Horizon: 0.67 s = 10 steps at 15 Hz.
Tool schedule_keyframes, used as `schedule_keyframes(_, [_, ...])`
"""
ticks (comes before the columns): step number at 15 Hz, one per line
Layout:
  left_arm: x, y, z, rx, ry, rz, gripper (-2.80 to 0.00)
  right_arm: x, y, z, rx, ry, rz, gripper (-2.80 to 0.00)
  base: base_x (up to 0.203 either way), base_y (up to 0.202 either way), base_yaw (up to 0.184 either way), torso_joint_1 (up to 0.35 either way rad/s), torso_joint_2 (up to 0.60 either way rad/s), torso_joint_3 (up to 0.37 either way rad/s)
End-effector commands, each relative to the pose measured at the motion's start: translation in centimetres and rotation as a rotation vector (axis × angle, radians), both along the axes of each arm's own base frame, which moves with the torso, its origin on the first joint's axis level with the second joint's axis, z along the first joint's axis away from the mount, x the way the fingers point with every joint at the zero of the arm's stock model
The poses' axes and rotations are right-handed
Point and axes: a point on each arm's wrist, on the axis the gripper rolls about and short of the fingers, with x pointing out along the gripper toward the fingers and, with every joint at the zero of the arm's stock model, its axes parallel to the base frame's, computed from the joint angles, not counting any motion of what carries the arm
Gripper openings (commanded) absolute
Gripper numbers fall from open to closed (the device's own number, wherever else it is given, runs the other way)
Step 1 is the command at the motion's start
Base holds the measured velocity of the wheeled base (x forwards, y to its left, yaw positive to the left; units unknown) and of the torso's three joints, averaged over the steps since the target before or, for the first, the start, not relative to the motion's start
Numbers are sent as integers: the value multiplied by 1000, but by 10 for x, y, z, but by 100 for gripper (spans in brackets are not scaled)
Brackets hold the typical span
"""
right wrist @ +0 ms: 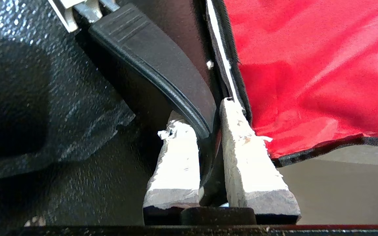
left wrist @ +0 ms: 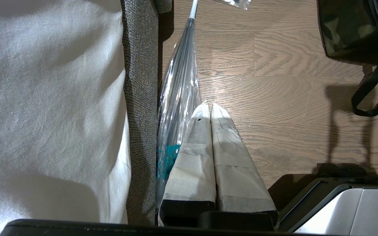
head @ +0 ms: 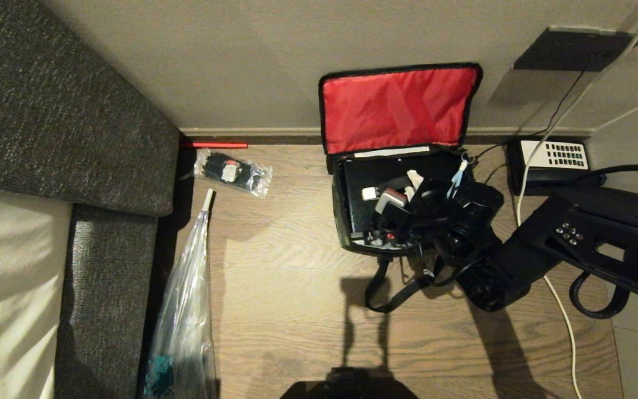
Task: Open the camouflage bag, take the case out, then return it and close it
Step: Grip the handle
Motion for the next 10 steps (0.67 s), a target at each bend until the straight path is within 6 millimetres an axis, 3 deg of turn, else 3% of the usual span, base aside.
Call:
schedule_keyframes(1, [0, 0, 0, 1, 3, 0, -280, -7, -2, 20, 13, -50, -1, -280, 0, 0, 0, 0, 0, 0])
schedule_keyframes(7, [0, 0, 0, 1, 3, 0, -280, -17, -7, 32, 11, -50, -2, -280, 0, 0, 0, 0, 0, 0])
schedule_keyframes(9, [0, 0, 0, 1, 3, 0, -280, -23, -10, 23, 1, 5, 2, -280, 0, 0, 0, 4, -13, 10])
schedule_keyframes(10, [0, 0, 0, -1, 3, 0, -280, -24, -10, 28, 9, -8, 2, -280, 0, 0, 0, 0, 0, 0])
